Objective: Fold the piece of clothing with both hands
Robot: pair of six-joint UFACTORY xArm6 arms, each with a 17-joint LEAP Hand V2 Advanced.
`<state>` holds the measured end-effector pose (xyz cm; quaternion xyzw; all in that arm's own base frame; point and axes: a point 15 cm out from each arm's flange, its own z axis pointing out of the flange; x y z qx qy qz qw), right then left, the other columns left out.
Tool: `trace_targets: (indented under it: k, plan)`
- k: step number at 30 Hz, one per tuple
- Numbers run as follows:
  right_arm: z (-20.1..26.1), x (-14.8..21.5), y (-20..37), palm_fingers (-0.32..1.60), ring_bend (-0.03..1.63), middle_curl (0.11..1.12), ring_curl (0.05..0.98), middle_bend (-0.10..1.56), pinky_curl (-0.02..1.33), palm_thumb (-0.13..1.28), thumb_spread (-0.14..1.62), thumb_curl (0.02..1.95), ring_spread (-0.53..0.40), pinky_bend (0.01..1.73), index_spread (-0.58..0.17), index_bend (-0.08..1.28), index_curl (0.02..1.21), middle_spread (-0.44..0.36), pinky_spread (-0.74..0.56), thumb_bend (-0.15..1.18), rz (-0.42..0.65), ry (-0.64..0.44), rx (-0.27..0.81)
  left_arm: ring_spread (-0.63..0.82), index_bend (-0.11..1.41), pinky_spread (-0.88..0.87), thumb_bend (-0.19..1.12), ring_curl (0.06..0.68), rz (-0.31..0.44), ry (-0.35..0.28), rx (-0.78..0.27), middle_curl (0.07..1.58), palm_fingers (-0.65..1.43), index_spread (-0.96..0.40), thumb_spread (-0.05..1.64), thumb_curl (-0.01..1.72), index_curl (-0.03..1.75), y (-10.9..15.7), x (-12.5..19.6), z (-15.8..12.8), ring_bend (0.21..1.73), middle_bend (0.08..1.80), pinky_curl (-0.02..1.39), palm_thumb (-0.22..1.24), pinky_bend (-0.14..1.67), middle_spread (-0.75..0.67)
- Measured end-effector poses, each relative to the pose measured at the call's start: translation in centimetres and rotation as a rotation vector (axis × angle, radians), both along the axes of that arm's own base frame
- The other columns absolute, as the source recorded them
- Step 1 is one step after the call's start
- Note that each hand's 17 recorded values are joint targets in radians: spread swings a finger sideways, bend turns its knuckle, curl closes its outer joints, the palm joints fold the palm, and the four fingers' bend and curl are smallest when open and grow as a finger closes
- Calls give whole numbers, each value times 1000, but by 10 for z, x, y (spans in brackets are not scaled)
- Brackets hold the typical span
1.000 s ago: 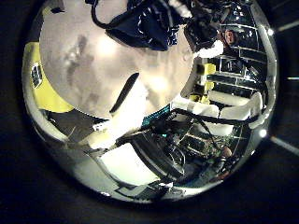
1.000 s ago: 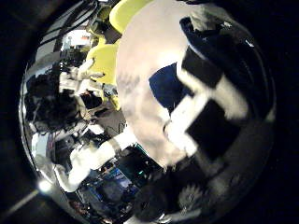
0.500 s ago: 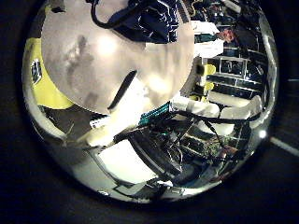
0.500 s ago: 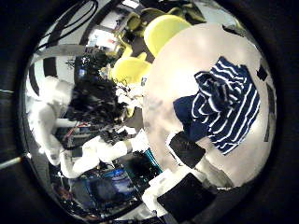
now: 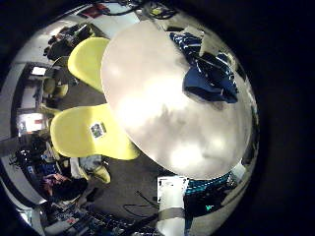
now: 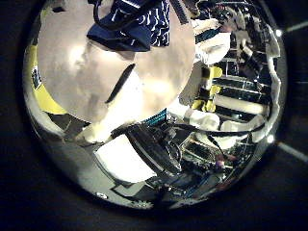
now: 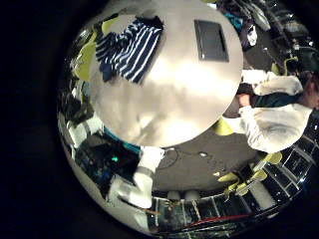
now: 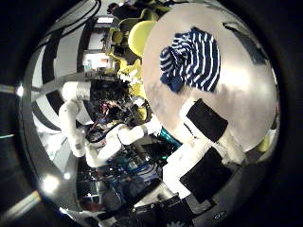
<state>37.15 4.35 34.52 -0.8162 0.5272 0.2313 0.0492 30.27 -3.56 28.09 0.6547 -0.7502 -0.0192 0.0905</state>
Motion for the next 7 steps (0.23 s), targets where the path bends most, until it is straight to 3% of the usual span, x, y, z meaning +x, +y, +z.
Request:
trace_targets:
  k: [7]
  plan:
    - [-24,-20,-11,327,797,384,308,366,369,791,1378,487,29,553,-376,193,378,-87,414,-7,-2,-14,-28,-69,248,97,-11,169,-30,20,12,449,478,-309,1311,307,663,3,-7,-2,615,195,258,376,190,-198]
